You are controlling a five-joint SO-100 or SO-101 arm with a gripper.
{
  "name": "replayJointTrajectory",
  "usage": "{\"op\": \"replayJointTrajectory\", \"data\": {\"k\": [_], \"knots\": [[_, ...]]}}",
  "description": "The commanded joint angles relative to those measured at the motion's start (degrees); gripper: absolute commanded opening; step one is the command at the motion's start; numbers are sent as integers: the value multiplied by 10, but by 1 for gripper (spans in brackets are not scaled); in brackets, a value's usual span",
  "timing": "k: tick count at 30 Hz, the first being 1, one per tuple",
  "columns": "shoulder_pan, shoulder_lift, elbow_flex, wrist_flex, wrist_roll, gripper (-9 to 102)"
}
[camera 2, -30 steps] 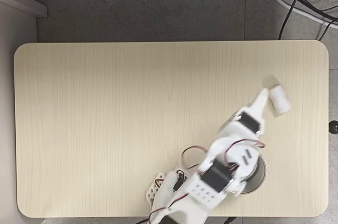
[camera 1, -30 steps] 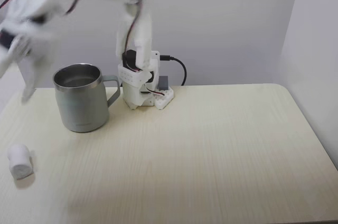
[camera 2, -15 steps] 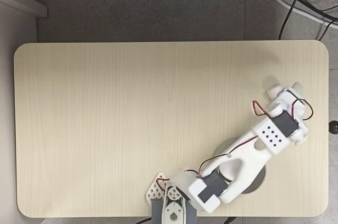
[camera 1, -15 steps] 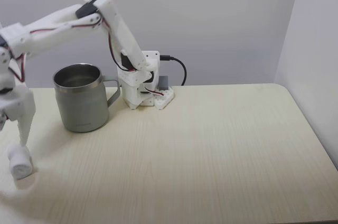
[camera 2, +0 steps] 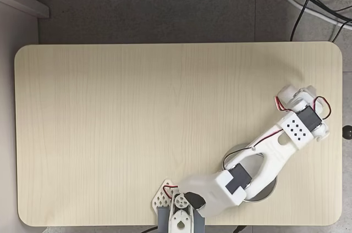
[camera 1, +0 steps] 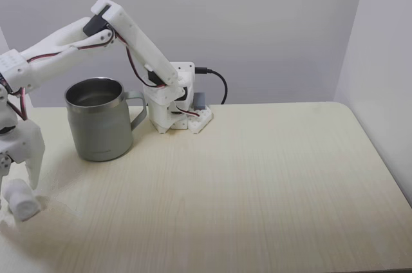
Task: Grasp a dressing and put it in the cup.
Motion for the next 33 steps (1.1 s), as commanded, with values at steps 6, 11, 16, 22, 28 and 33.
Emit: {"op": "replayJointTrajectory", "data": {"k": [6,11,16,22,28,33], "knots": [[-8,-7,28,0,-1,0],[-10,-31,36,30,4,0],[-14,-85,92,120,16,0],[-10,-107,267,303,18,0],[10,-255,209,309,-11,0],[28,-381,114,309,-66,0]]}}
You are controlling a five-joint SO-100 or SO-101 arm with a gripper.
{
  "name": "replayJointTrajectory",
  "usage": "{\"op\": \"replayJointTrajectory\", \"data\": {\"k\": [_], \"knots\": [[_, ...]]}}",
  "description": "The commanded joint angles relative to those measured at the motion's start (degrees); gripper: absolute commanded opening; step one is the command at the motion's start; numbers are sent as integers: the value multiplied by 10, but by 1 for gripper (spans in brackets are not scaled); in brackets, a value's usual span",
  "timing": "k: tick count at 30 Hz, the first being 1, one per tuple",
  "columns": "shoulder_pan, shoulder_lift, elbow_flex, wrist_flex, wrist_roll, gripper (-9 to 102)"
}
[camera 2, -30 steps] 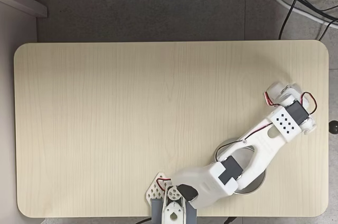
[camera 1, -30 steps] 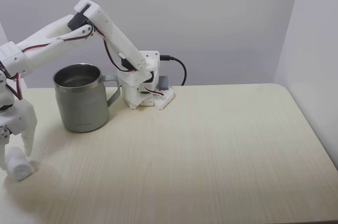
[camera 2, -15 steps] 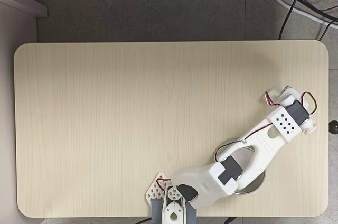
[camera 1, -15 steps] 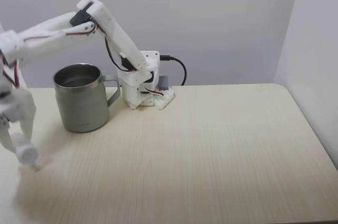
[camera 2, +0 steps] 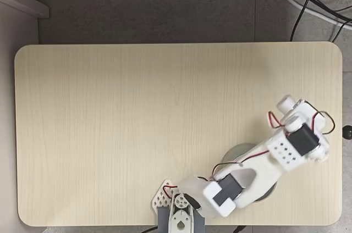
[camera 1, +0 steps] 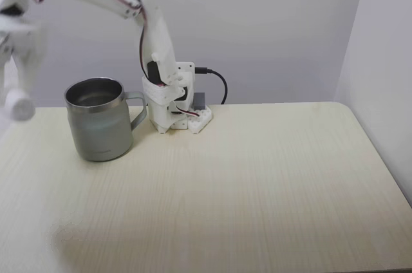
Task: Grasp a dressing and put it in the cup.
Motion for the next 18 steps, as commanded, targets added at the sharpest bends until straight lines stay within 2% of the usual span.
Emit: {"op": "replayJointTrajectory", "data": {"k": [1,13,18], "knots": [[12,-109,-54,21,-36,0],[105,-362,-307,18,-259,0],[149,-425,-404,-12,-323,0]]}}
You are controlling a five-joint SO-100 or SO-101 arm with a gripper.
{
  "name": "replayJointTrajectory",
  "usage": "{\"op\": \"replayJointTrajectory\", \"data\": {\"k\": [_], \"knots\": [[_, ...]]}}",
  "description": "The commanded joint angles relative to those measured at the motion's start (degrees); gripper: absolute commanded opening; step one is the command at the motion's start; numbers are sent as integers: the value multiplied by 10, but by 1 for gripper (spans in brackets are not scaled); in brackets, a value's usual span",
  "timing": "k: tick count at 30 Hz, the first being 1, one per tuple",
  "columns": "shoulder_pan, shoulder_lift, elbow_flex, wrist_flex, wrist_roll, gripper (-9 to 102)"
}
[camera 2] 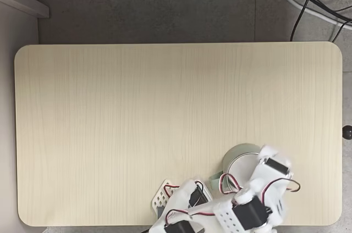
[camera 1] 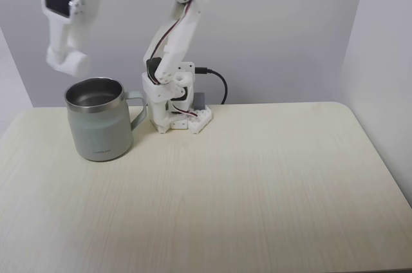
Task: Grasp a dressing and put it in the cup.
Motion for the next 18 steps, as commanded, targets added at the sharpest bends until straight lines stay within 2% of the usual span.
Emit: {"op": "replayJointTrajectory", "data": {"k": [1,10,16,18], "knots": [[24,-62,-71,-23,-25,0],[24,-215,-279,-92,-47,0],[24,-219,-314,-112,-53,0],[24,-209,-310,-118,-57,4]]}}
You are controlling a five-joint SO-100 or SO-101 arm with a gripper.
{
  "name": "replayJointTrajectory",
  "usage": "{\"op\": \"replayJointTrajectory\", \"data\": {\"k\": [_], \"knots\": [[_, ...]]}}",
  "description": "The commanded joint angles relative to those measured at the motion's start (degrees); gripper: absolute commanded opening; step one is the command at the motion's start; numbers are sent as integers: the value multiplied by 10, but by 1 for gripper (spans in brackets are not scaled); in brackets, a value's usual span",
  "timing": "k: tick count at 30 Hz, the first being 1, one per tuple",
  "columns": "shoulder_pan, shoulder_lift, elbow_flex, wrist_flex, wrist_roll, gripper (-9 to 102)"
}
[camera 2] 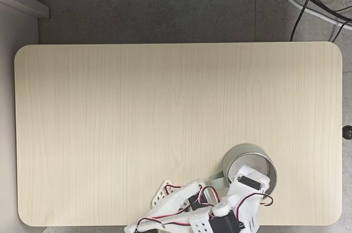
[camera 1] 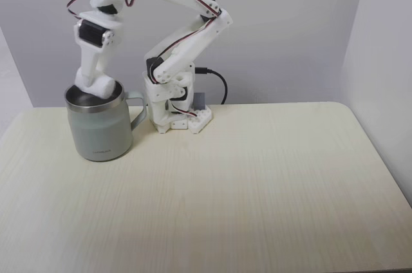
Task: Grasp a dressing and put it in the cup.
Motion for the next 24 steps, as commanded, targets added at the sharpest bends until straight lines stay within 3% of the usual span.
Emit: {"op": "replayJointTrajectory", "data": {"k": [1,2,4,24], "knots": [[-3,12,2,-12,-9,11],[-3,9,0,-17,-10,21],[-4,4,-4,-23,-3,26],[-56,33,-20,-3,7,26]]}}
